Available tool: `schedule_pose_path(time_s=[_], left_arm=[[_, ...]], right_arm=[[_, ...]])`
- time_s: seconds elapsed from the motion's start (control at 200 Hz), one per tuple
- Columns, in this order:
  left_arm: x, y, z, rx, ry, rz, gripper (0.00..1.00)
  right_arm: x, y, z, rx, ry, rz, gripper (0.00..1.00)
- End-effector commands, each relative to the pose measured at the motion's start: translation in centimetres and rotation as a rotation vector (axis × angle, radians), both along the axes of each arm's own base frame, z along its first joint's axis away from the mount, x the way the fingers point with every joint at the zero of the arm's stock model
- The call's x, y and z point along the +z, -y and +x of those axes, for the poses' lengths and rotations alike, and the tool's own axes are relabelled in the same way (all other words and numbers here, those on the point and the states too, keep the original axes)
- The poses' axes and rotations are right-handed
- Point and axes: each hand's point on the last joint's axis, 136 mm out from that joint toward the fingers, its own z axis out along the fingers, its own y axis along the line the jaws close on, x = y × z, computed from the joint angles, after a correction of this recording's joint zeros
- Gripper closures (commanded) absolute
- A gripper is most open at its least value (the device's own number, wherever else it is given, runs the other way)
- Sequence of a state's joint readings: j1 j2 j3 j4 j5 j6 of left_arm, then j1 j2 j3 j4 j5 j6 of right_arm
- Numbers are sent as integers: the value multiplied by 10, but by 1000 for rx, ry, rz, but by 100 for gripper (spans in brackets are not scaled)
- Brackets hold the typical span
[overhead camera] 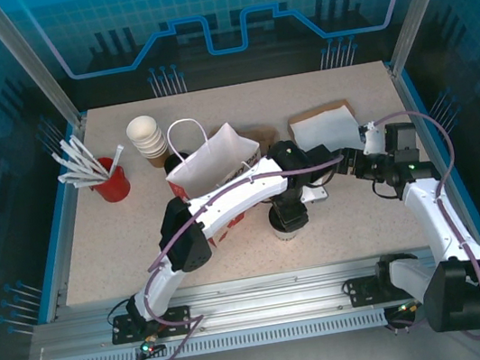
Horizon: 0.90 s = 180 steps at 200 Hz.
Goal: Pack the takeout coffee
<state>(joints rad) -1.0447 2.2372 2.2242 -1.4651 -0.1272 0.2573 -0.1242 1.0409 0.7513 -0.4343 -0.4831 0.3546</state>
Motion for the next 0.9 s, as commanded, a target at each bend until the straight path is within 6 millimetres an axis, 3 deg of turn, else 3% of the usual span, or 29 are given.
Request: schedule_pose_path(time_s=[0.0,0.245,0.645,0.765,0.78,0.895], left_arm=[[27,-5,-6,12,23,-34,39],[59,-7,-11,7,37,-96,41],[190,4,-13,-36,207,-492,49],[226,-12,-1,-3,304,-558,50],[230,-14,1,6,315,-566,50],[265,-43,17,105,389,-646,51]], right_arm=[[8,-7,-2,36,21,-1,23],[14,-8,-4,36,28,-4,23],[42,6,1,-31,72,-80,23],[42,3,-1,-21,68,-85,24],[52,2,2,-18,92,-89,24],[60,-10,1,23,108,-116,24]])
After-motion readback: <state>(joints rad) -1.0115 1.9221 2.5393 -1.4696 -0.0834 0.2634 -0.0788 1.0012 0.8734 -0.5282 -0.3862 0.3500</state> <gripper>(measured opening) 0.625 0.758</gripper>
